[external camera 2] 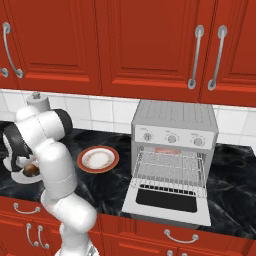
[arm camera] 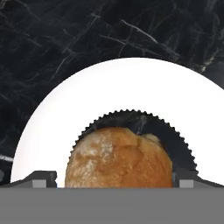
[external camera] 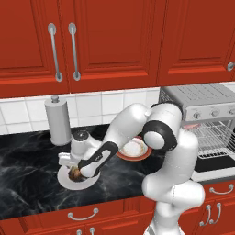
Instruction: Open the toaster oven door. Place the bread on the top rack in the toaster oven and place the steak on the bottom rack.
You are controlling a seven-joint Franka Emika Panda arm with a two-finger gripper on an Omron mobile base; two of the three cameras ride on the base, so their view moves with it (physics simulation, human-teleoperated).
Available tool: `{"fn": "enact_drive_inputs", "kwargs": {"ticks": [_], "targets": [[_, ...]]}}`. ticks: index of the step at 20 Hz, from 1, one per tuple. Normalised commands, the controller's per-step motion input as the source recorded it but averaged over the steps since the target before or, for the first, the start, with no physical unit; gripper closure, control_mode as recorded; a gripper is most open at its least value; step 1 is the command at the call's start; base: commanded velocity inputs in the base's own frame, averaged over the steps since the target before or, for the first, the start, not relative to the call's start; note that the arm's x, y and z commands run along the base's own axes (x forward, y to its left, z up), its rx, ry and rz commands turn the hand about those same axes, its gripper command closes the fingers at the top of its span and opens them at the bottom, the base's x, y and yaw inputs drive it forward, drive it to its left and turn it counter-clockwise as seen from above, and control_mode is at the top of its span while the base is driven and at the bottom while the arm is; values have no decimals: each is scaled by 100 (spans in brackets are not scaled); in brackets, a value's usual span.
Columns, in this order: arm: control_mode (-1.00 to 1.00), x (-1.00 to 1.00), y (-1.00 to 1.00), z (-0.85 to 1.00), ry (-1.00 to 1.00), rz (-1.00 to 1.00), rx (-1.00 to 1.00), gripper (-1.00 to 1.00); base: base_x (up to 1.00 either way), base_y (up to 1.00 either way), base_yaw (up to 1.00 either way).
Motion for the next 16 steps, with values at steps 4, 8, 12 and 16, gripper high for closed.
{"fn": "enact_drive_inputs", "kwargs": {"ticks": [4, 8, 12, 16], "targets": [[-100, 7, 13, -14, 0, 0, -7, -100, 0, 0, 0], [-100, 6, 8, -10, 0, 0, -8, -100, 0, 0, 0], [-100, 1, 1, 0, 0, 0, -3, -100, 0, 0, 0], [-100, 0, -4, 0, 1, 0, 0, -100, 0, 0, 0]]}}
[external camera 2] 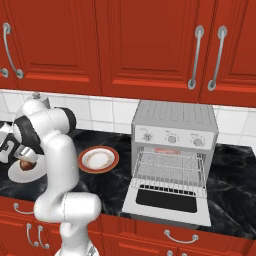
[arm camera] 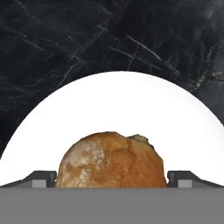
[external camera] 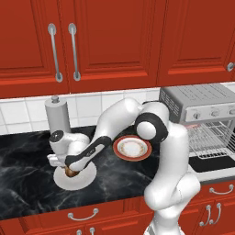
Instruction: Open the toaster oven door. Place the bread on the top rack in the toaster oven and place the steak on the bottom rack.
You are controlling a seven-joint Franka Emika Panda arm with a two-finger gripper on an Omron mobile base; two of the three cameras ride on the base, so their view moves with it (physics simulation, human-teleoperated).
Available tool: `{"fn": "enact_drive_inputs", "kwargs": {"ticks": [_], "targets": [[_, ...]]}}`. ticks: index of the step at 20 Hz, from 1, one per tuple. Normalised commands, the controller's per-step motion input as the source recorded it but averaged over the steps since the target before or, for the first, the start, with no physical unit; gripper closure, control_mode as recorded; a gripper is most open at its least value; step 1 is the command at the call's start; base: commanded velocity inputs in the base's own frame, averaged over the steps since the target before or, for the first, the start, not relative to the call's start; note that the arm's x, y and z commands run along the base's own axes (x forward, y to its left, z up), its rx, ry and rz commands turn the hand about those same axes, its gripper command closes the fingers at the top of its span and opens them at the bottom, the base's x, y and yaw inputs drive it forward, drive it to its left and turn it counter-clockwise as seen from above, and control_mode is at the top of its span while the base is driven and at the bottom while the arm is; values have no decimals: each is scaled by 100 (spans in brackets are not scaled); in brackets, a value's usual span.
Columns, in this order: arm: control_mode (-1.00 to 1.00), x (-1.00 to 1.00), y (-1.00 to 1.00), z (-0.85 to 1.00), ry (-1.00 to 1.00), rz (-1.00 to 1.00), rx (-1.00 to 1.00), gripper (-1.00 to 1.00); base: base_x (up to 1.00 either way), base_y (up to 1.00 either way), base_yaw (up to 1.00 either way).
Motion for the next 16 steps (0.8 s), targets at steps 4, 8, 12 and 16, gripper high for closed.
{"fn": "enact_drive_inputs", "kwargs": {"ticks": [4, 8, 12, 16], "targets": [[-100, -7, -21, 1, 0, 0, 0, -100, 0, 0, 0], [-100, -6, -32, 7, 0, 0, 0, -100, 0, 0, 0], [-100, -5, -33, 7, 0, 2, 3, -100, 0, 0, 0], [-100, -10, -26, 19, -1, 4, 8, -100, 0, 0, 0]]}}
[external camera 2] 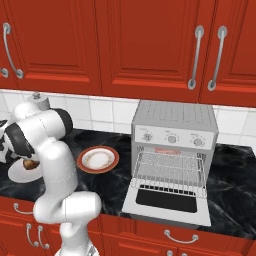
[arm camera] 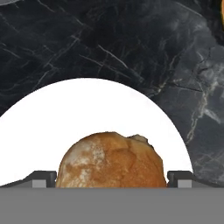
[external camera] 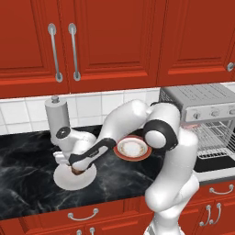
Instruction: Open the toaster oven door. Place the bread on the top rack in the toaster oven and place the steak on the bottom rack.
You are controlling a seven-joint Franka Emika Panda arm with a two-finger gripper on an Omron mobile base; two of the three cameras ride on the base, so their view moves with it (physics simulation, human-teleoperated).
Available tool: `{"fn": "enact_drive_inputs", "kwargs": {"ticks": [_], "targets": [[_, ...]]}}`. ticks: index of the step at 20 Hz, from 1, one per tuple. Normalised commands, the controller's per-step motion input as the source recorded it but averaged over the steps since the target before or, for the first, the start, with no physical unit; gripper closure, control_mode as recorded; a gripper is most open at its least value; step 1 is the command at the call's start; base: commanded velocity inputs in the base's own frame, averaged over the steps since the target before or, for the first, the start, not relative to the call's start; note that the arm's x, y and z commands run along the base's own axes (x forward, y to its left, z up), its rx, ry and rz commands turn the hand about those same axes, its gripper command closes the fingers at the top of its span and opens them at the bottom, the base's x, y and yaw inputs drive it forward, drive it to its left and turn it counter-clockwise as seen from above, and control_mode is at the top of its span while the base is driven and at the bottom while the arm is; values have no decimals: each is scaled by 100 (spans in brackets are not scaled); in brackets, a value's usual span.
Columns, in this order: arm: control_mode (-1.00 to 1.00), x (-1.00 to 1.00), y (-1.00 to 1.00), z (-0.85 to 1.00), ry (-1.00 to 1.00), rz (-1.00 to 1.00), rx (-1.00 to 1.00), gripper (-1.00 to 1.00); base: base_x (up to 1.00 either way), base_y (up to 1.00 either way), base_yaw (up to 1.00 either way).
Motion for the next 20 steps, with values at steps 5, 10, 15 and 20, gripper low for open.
{"fn": "enact_drive_inputs", "kwargs": {"ticks": [5, 10, 15, 20], "targets": [[-100, -29, -24, 25, 0, 8, 9, -100, 0, 0, 0], [-100, -35, -28, 29, 0, 8, 7, -100, 0, 0, 0], [-100, -38, -40, 31, 0, 11, 5, -100, 0, 0, 0], [-100, -40, -47, 29, 0, 11, 6, -100, 0, 0, 0]]}}
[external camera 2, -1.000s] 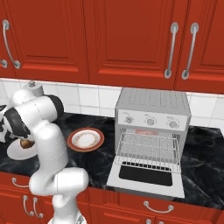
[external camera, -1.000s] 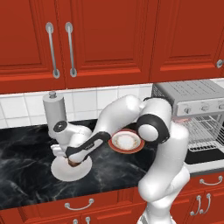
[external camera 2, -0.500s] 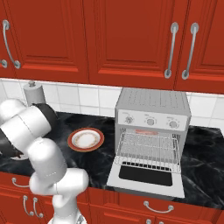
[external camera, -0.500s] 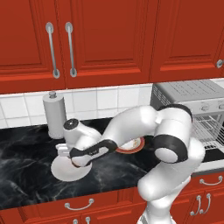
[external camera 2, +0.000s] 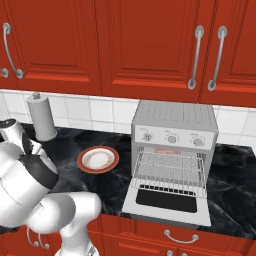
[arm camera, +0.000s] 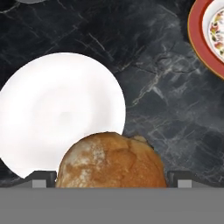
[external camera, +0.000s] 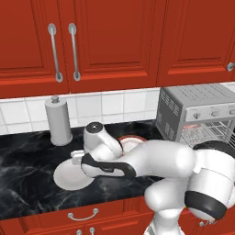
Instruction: Open the toaster oven door. Place the bread on the top rack in the toaster oven and place the steak on the bottom rack.
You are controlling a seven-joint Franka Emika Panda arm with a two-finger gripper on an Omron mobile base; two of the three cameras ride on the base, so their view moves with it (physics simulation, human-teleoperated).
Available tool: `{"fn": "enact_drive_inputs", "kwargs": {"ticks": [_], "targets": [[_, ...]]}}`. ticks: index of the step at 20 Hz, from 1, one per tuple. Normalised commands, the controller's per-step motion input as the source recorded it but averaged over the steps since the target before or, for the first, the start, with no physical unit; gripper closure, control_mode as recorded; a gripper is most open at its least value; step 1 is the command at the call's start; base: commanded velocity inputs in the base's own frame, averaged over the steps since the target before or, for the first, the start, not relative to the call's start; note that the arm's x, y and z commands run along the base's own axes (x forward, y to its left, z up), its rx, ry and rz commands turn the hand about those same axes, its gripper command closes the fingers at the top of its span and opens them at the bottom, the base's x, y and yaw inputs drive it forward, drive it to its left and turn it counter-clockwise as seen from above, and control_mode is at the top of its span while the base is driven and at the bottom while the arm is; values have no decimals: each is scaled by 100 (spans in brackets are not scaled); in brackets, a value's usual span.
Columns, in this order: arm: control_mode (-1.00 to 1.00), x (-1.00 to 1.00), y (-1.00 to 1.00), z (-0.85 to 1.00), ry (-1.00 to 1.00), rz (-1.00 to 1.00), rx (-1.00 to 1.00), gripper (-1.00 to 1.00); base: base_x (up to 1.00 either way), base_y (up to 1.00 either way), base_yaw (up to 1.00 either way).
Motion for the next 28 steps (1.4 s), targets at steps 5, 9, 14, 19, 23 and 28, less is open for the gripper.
{"fn": "enact_drive_inputs", "kwargs": {"ticks": [5, 9, 14, 19, 23, 28], "targets": [[-100, -40, -50, 29, 0, 9, 6, -100, 0, 0, 0], [-100, -36, -49, 28, 0, 6, 3, -100, 0, 0, 0], [-100, -30, -49, 30, 0, 1, 0, -100, 0, 0, 0], [-100, -16, -49, 38, 0, 0, 0, -100, 0, 0, 0], [-100, -11, -52, 42, 0, 0, 0, -100, 0, 0, 0], [-100, -4, -54, 40, 0, 0, 0, -100, 0, 0, 0]]}}
